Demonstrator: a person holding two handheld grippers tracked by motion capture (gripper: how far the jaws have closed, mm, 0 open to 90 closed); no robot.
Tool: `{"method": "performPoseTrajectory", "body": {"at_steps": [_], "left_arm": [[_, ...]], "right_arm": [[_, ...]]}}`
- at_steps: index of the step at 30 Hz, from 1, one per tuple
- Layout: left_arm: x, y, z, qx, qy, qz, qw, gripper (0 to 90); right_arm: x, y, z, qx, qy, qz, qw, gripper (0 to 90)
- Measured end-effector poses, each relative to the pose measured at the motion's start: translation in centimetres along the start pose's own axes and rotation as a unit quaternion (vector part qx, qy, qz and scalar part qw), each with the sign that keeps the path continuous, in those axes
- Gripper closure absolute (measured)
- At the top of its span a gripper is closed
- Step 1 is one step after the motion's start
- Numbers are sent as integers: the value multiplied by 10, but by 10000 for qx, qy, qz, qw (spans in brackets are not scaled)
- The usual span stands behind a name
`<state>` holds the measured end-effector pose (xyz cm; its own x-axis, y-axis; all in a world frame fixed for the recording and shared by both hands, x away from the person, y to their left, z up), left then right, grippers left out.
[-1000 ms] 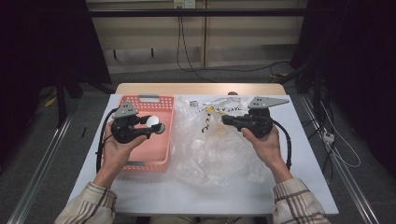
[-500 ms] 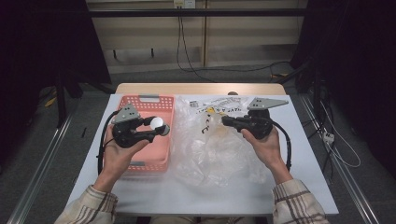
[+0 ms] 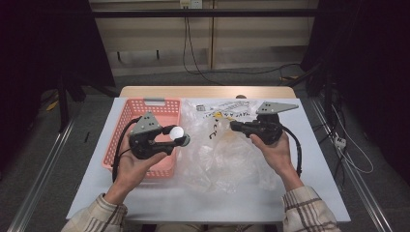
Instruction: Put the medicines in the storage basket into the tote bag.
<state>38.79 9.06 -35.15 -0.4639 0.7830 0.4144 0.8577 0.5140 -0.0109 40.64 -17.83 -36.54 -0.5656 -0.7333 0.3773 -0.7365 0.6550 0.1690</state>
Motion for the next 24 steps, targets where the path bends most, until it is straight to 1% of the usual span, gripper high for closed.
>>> {"method": "performPoseTrajectory", "body": {"at_steps": [2, 3, 5, 6, 8, 10, 13, 18, 23, 24], "left_arm": [[-2, -6, -2, -4, -30, 58, 10000, 510], [-3, -7, -3, -49, -41, 73, 10000, 510], [-5, -12, -6, 2, -57, 146, 9999, 510], [-6, -13, -8, -88, -50, 133, 9999, 510], [-9, -19, -10, -35, -87, 218, 9997, 510], [-12, -24, -13, -73, -79, 264, 9996, 510], [-19, -32, -16, -95, -83, 392, 9992, 510], [-33, -48, -23, -223, -60, 564, 9981, 510], [-43, -60, -30, -277, -97, 699, 9971, 510], [-45, -62, -31, -253, -113, 740, 9969, 510]], "right_arm": [[0, 0, 0, 11, 2, 0, 10000, 900], [0, 0, 0, 8, 1, -4, 10000, 900], [1, 0, -1, 9, -8, -1, 10000, 900], [1, 0, -1, 1, -20, -5, 10000, 900], [1, 0, -1, 2, -19, -10, 10000, 900], [0, 0, -1, -1, -14, -13, 10000, 900], [-1, 0, 0, -5, -5, -18, 10000, 900], [-3, 0, 0, 6, 35, -41, 10000, 900], [-2, -1, 0, -14, 11, -31, 10000, 900], [-1, -1, 0, -16, 8, -27, 10000, 900]]}}
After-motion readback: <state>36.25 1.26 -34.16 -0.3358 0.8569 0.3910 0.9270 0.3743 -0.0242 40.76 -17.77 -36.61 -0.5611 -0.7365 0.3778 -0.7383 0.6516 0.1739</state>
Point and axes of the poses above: each handheld gripper's, and its own axes: x roughly backward along the jaws, z roughly out of its underside, y roughly to its left, the point moved 5 cm from there along -x, roughly forward along the jaws, and after that the axes turned 3 degrees about -y, right-handed, at the moved point
